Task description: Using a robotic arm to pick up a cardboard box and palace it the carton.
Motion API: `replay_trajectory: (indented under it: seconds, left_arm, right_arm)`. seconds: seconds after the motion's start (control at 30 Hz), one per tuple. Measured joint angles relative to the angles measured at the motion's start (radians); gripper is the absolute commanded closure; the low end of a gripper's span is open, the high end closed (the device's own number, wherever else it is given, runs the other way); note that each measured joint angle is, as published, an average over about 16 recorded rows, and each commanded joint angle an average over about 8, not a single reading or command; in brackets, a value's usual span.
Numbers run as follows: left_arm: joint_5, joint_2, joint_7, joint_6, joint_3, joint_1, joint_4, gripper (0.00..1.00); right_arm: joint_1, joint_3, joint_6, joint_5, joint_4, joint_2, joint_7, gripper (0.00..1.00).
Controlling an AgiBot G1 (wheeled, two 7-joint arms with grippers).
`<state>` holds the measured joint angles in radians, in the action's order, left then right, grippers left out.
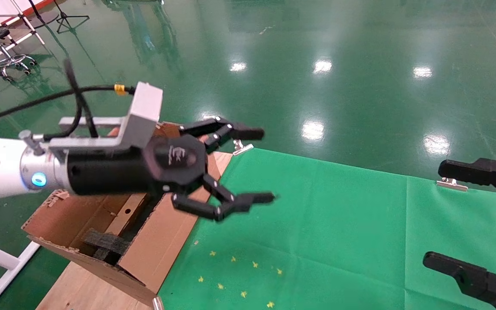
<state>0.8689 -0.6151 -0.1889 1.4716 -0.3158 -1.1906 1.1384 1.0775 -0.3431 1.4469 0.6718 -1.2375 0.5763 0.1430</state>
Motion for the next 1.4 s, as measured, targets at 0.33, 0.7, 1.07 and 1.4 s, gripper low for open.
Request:
replay_trajectory:
  seconds: [0.33, 0.7, 1.07, 1.4]
  left_arm:
    - [-0.128, 0.003, 0.001, 0.022, 0.033, 0.107, 0.135, 0.00]
    - [-0.160, 0.004, 0.001, 0.028, 0.042, 0.132, 0.166, 0.00]
    - [-0.145, 0.004, 0.001, 0.025, 0.038, 0.121, 0.151, 0.00]
    - [-0.138, 0.004, 0.001, 0.024, 0.036, 0.116, 0.145, 0.00]
  right_arm:
    - [0.000, 0.000, 0.000, 0.000, 0.000, 0.000, 0.000, 0.00]
    - [0.000, 0.000, 0.000, 0.000, 0.000, 0.000, 0.000, 0.00]
    - [0.000, 0.000, 0.000, -0.001, 0.000, 0.000, 0.000, 0.00]
    - [0.000, 0.000, 0.000, 0.000, 0.000, 0.000, 0.000, 0.00]
